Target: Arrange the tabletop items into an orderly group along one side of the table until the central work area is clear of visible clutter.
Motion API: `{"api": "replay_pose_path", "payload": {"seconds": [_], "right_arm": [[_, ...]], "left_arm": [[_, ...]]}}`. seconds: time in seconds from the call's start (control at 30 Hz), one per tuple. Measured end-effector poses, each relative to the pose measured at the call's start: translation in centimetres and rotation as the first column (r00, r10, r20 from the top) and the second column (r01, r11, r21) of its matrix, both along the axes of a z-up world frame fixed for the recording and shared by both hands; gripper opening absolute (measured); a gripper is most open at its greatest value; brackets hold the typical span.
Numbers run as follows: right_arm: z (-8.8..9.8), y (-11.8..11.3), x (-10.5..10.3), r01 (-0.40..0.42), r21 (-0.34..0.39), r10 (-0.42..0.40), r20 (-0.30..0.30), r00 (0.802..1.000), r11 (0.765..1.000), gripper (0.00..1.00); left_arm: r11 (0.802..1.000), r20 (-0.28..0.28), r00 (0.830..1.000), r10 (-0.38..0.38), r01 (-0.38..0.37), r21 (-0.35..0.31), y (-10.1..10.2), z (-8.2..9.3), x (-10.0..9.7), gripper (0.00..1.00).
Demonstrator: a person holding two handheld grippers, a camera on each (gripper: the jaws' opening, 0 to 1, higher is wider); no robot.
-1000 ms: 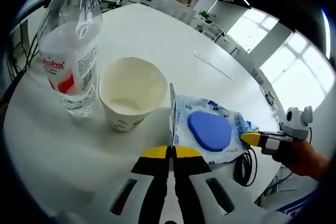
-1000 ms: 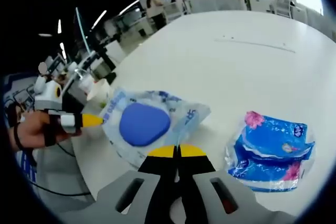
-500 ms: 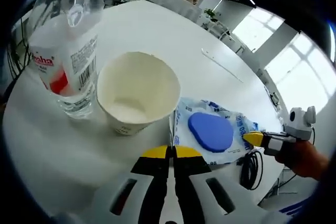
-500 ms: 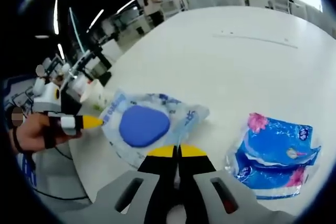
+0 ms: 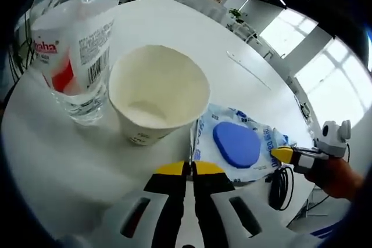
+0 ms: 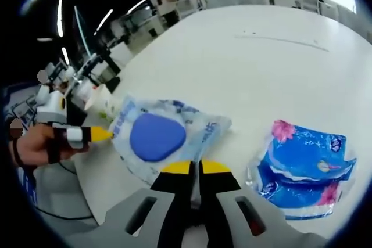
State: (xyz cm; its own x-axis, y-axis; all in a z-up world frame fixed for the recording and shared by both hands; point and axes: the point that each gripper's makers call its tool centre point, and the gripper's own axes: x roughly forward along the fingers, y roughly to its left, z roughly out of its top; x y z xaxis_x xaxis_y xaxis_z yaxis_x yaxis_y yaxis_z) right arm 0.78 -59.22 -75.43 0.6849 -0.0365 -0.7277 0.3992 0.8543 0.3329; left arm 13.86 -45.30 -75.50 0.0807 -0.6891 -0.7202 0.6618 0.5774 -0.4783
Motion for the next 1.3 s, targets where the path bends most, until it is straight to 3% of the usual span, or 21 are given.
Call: {"api": "replay_pose_path", "payload": {"seconds": [0.63,0.97,1.3], "right_arm": [[0.8,-0.2,-1.4,0.018,-0.025,-0.017,0.012,1.000,1.000,0.12],[1.6,-0.6,-3.8,0.057,-0.039,-0.056,0.040,0.998,0.998,0.13],[2.4,-1.1,-7.0,0.106,-0.053,-0.102,0.064,0.993,0.993,0.13]], "left_arm": [[0.997,-0.016,0.998,0.055,-0.056,-0.057,1.9,1.0,0.0,0.10],[0.999,-0.005,1.000,0.024,-0.025,-0.045,3.6,1.1,-2.8,0.12],[0.997,-0.010,0.998,-0.057,0.056,-0.048,2.8,1.0,-5.3,0.11]]}}
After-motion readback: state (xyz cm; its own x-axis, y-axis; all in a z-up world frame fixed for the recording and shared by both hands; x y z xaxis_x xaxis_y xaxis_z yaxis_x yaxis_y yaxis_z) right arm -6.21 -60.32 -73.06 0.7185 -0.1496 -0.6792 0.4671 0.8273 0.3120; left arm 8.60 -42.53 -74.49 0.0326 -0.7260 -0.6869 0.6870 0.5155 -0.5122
